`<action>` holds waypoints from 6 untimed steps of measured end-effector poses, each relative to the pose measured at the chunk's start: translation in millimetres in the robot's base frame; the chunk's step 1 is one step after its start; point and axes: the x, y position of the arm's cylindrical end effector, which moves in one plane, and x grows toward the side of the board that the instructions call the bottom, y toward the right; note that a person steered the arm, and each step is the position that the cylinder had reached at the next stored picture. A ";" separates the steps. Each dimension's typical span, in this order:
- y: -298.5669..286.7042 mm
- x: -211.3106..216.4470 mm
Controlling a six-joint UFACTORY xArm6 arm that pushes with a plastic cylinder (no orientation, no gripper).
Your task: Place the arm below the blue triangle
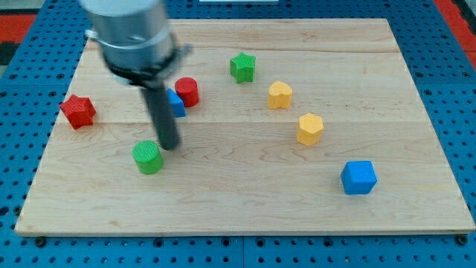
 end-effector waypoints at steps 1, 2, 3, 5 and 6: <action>-12.1 20.0; -64.9 16.4; -71.0 9.2; 86.3 11.0; 132.6 6.2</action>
